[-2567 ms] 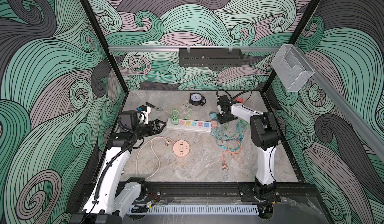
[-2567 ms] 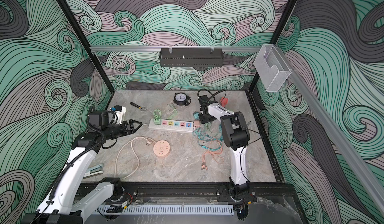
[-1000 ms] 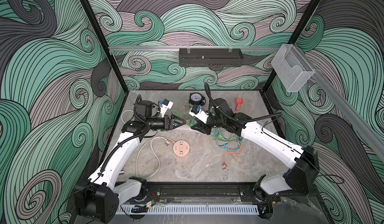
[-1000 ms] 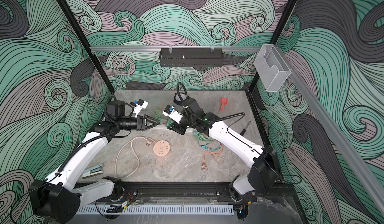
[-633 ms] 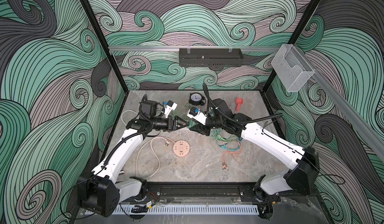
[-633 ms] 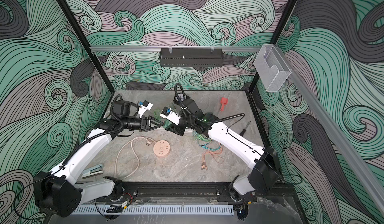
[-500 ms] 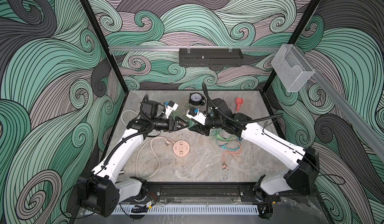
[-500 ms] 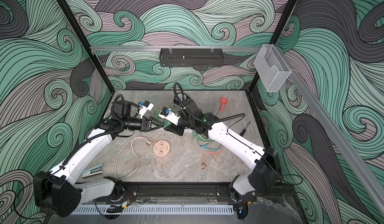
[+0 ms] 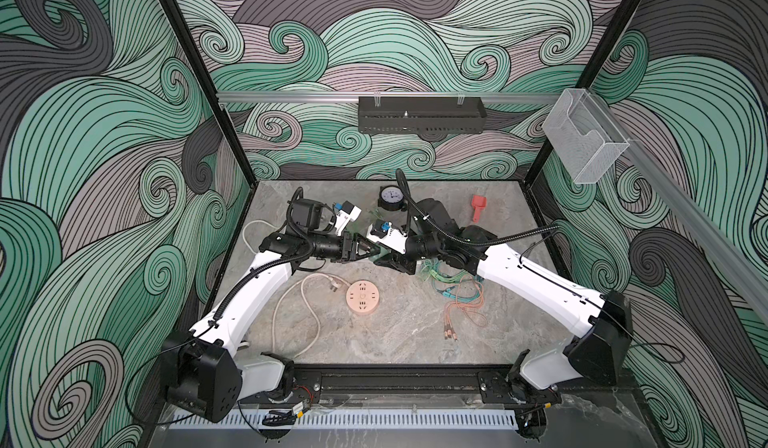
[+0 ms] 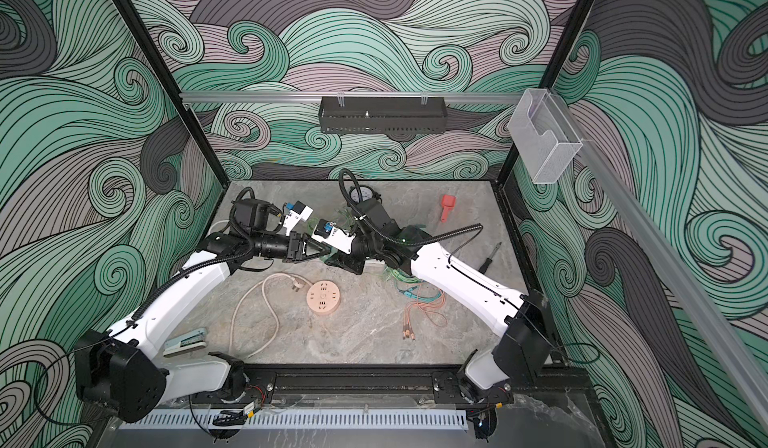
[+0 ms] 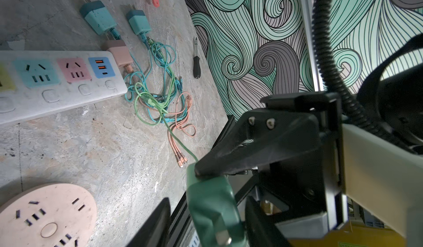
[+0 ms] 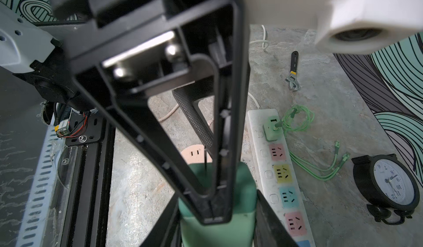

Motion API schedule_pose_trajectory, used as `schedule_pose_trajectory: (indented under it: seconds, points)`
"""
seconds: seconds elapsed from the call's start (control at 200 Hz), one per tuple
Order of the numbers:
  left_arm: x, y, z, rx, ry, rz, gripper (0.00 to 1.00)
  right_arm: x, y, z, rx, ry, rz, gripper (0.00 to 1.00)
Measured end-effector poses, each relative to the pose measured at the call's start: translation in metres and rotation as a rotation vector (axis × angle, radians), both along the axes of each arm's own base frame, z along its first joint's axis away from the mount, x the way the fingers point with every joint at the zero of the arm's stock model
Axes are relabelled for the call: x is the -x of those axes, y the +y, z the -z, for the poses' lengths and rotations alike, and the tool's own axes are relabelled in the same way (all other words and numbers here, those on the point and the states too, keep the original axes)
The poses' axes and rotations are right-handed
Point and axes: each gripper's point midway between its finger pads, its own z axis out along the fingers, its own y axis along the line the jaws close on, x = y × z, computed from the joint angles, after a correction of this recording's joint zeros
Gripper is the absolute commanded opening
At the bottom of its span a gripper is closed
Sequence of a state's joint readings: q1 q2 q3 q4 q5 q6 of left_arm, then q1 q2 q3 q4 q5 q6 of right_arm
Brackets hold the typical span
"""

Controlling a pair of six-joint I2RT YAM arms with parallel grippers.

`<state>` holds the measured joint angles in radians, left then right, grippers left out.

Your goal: Insert the plug

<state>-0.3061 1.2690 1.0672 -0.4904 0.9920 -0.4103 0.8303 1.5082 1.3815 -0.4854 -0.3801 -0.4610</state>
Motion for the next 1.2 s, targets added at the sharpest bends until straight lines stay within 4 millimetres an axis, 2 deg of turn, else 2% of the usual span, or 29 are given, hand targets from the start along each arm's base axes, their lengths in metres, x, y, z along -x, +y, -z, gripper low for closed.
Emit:
schedule_pose_trajectory:
  seconds: [0.19, 0.485, 0.6, 0.665, 0.83, 0.981, 1.091, 1.196]
  points:
    - [0.002, -0.003, 0.003, -0.002, 0.011, 0.013, 0.40, -0.001, 0.000, 0.002, 0.015, -0.017, 0.005, 0.31]
    - [0.003, -0.004, 0.007, -0.008, 0.055, 0.007, 0.20, -0.005, -0.002, 0.007, 0.059, -0.062, 0.020, 0.33]
    - [0.003, -0.004, 0.008, -0.013, 0.060, 0.001, 0.09, -0.005, -0.002, 0.008, 0.063, -0.064, 0.023, 0.39]
    - [0.002, -0.004, 0.008, -0.013, 0.063, -0.002, 0.03, -0.006, -0.002, 0.008, 0.063, -0.063, 0.028, 0.47]
    - [0.000, -0.005, 0.007, -0.007, 0.055, 0.002, 0.00, -0.009, -0.003, 0.007, 0.046, -0.051, 0.069, 0.65]
    - [-0.004, -0.009, 0.008, -0.002, 0.063, 0.011, 0.00, -0.004, -0.017, 0.000, 0.023, -0.047, 0.124, 0.77]
    - [-0.010, -0.011, 0.006, 0.001, 0.063, 0.014, 0.00, 0.003, -0.030, -0.013, -0.012, -0.056, 0.156, 0.82]
    - [-0.013, -0.013, 0.003, 0.006, 0.056, 0.016, 0.00, 0.008, -0.044, -0.028, -0.062, -0.052, 0.204, 0.80]
